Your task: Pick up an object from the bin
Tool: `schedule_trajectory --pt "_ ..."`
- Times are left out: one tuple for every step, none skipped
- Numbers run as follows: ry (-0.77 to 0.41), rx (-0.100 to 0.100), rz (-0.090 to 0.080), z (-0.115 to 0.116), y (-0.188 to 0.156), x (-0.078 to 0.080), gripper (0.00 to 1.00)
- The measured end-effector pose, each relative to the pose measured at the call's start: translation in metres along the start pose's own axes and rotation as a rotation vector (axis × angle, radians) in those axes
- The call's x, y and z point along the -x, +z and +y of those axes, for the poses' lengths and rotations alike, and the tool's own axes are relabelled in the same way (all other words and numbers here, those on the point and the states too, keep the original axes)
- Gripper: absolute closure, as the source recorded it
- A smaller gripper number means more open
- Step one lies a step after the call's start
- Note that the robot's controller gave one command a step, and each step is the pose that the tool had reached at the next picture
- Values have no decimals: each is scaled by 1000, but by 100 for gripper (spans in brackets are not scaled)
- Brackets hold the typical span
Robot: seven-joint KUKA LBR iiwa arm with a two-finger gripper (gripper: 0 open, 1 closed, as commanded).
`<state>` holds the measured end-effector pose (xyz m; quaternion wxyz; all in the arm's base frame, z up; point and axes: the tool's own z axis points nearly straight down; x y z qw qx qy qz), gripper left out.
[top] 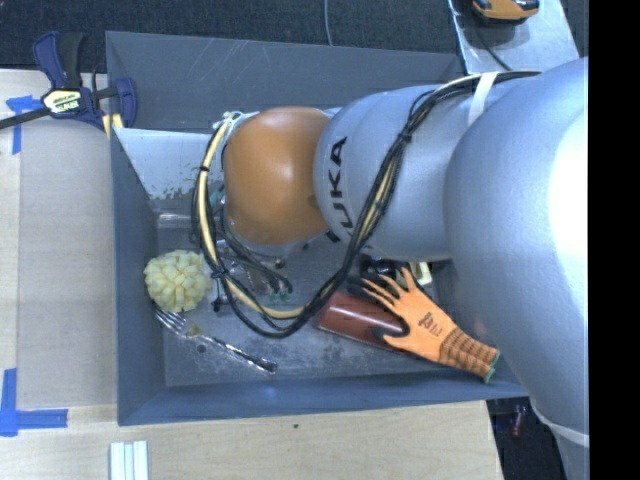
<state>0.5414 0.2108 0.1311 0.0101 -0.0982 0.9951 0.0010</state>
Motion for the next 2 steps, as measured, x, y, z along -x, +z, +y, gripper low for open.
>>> schedule_trajectory --pt "-113 3 -11 -12 -17 4 100" --pt "108 3 -3 -4 -73 -3 100"
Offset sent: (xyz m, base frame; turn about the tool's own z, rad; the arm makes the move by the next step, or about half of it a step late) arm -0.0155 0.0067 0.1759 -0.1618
